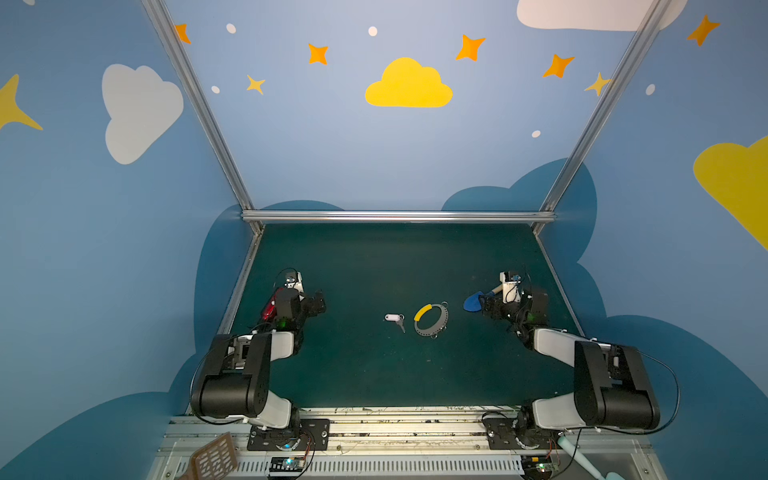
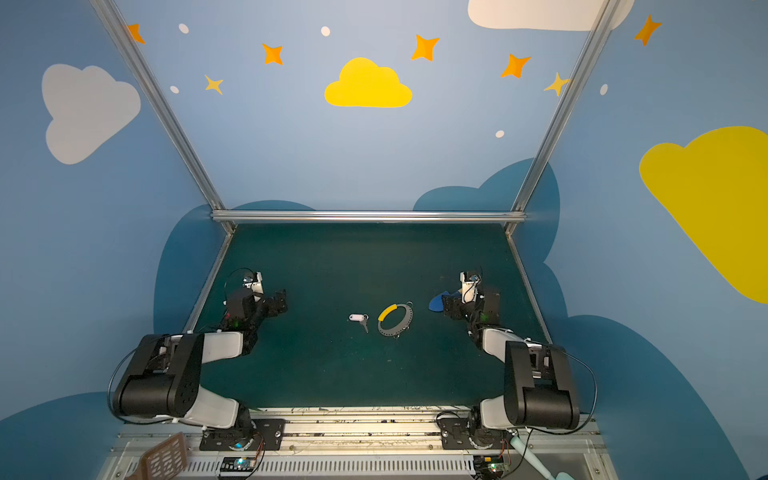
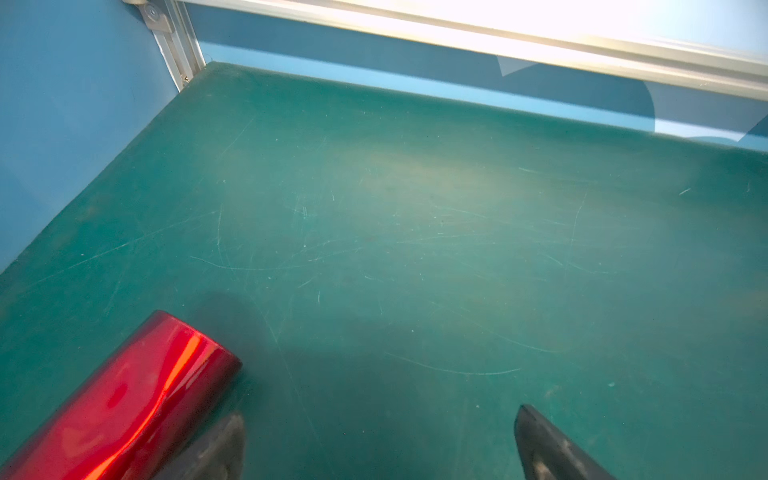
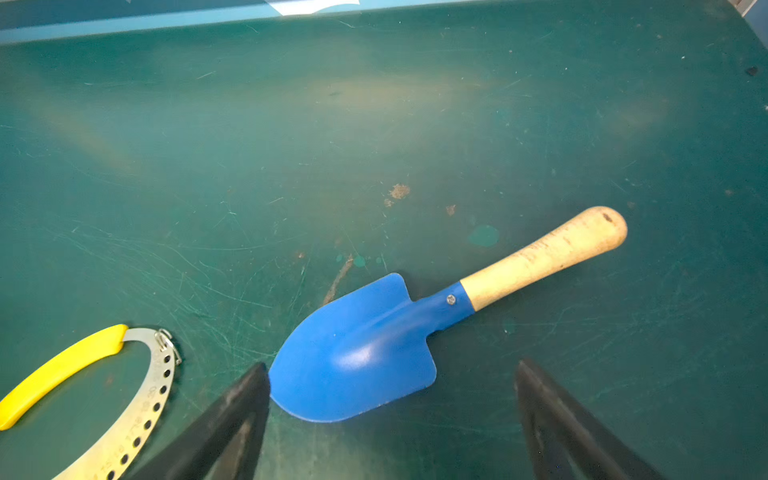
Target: Put the keys on the keyring
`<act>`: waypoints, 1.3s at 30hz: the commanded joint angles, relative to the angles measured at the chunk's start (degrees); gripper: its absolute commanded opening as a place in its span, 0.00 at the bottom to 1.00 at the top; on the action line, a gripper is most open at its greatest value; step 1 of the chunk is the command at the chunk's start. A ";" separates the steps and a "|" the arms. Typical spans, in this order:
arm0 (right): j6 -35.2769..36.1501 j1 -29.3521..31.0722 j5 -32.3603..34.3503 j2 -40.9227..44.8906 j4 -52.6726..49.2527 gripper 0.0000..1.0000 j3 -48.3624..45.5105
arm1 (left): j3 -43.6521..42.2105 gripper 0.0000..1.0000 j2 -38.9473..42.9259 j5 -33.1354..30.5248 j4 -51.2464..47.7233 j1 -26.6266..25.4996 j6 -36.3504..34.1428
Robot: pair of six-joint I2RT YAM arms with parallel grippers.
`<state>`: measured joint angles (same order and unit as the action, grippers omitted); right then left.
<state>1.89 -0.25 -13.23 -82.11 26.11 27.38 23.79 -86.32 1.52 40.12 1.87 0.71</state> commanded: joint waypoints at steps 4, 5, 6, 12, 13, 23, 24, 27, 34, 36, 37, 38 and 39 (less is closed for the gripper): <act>-0.47 0.25 -1.09 -0.34 1.00 0.90 1.51 | 1.08 1.00 -0.71 0.42 0.93 0.22 0.26; -0.46 0.25 -1.09 -0.34 0.97 0.90 1.54 | 1.01 1.00 -0.69 0.41 0.90 0.19 0.23; -0.41 0.23 -1.10 -0.43 0.98 0.90 1.55 | 1.00 1.00 -0.75 0.41 0.88 0.22 0.26; -0.49 0.19 -1.16 -0.42 0.95 0.90 1.58 | 1.01 1.00 -0.78 0.41 0.92 0.15 0.17; -0.48 0.17 -1.18 -0.47 0.93 0.90 1.61 | 1.04 1.00 -0.70 0.44 0.88 0.17 0.18; -0.66 -0.26 -1.79 -0.53 0.81 0.90 1.74 | 1.00 1.00 -0.67 -0.27 0.93 -0.17 -0.02; -0.73 -0.25 -1.79 -0.51 0.79 0.90 1.71 | 1.03 1.00 -0.68 -0.31 1.00 -0.27 0.00; -0.66 -0.24 -1.79 -0.47 0.86 0.90 1.63 | 0.98 1.00 -0.67 -0.46 1.01 -0.33 -0.01; -0.35 -0.41 -3.27 4.27 -11.17 0.90 7.03 | 5.68 1.00 3.00 0.04 -9.70 -0.29 -0.27; 0.20 0.04 -4.47 6.56 -16.47 0.90 9.73 | 9.78 1.00 5.24 -2.49 -17.50 -0.33 0.72; -0.07 -0.01 -5.93 7.51 -18.34 0.90 10.69 | 11.51 1.00 6.35 -3.31 -21.19 -0.35 1.38; -0.22 0.08 -8.36 8.31 -20.40 0.90 10.77 | 12.94 1.00 7.65 -3.54 -24.22 -0.31 2.25; -0.07 0.23 -10.73 8.73 -21.91 0.88 13.06 | 14.03 1.00 8.72 -3.06 -26.53 -0.30 3.25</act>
<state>1.72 -0.40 -18.02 -75.66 12.29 37.08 34.26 -81.12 0.08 24.21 1.61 1.69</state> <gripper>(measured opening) 0.887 0.998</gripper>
